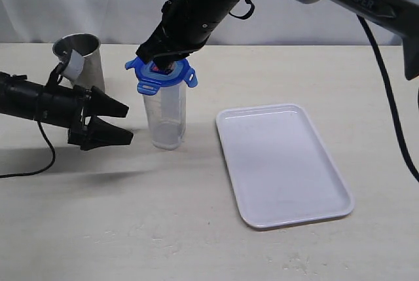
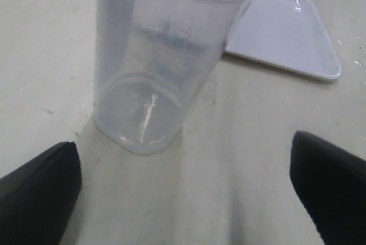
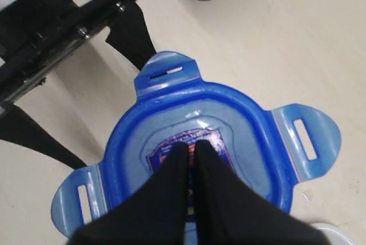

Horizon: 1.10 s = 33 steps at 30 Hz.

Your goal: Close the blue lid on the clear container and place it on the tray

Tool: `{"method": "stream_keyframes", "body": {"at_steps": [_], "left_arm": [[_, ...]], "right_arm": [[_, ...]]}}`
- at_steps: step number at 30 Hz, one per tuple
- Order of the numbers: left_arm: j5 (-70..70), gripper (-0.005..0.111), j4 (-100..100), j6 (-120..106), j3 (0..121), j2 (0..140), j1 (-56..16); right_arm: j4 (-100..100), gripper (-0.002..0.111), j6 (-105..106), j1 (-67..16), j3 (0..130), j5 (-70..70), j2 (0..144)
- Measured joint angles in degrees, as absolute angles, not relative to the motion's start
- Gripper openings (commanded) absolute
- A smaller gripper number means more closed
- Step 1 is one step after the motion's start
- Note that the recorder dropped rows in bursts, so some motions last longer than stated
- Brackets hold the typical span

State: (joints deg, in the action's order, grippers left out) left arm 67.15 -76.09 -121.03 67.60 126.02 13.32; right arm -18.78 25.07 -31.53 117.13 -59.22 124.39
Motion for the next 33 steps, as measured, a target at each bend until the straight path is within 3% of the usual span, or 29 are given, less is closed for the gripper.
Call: {"method": "stream_keyframes", "body": {"at_steps": [12,23,33], "left_arm": [[68.9,0.092,-78.92,-121.03,78.57,132.64,7.1],[66.12,0.092,-84.81,-121.03,78.93,132.77,1.3],[66.12,0.092,-84.7,-121.03,78.93,132.77,1.08]], "right_arm": [[-18.78,0.004,25.64,-31.53,117.25,-59.32,124.62],[-18.89,0.004,25.69,-31.53,117.25,-59.21,124.72],[-18.89,0.004,25.69,-31.53,117.25,-59.21,124.72]]}}
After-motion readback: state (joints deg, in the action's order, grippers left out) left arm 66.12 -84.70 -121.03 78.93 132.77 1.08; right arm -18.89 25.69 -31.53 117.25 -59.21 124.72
